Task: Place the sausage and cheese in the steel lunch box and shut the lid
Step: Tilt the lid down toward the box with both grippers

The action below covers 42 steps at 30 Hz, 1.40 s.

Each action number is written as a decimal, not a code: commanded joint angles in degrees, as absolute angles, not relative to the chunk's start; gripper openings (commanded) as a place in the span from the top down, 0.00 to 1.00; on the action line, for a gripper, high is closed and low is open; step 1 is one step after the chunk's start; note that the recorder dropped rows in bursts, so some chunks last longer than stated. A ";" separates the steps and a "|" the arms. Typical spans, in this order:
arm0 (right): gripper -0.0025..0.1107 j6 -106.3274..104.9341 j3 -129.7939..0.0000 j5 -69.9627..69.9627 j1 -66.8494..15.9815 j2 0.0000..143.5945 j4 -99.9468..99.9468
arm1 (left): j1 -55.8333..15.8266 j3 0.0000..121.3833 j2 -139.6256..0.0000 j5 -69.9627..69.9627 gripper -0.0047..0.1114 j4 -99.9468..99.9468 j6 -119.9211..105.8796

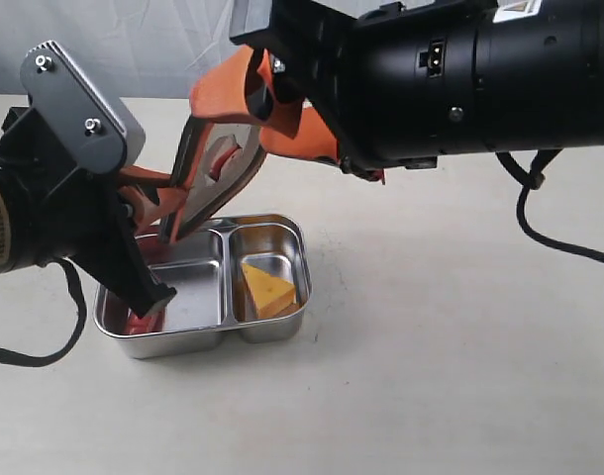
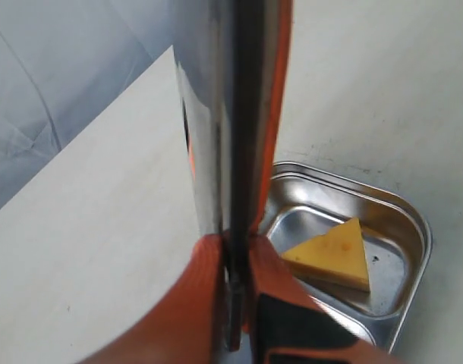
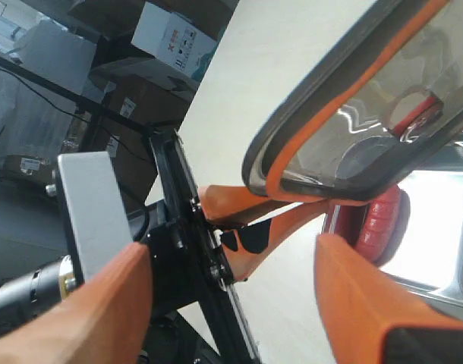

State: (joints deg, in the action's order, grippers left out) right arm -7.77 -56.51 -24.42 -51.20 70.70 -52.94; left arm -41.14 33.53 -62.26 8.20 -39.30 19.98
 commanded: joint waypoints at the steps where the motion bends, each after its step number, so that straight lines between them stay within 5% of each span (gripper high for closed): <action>1: 0.48 2.47 -56.34 -21.96 -51.14 70.59 -44.62 | -41.30 34.07 -62.04 10.50 0.96 -39.76 20.52; 12: 0.49 10.01 -56.46 -24.26 -42.62 75.19 -45.45 | -41.30 34.07 -61.93 13.77 0.96 -42.23 20.52; 42: 0.49 4.83 -67.77 -29.59 -42.62 89.08 -56.96 | -46.96 34.08 -62.04 19.31 0.96 -45.56 20.64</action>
State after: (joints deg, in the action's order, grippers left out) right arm 5.29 -67.35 -28.63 -42.79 89.11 -56.55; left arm -46.43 33.53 -62.26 20.37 -44.33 20.44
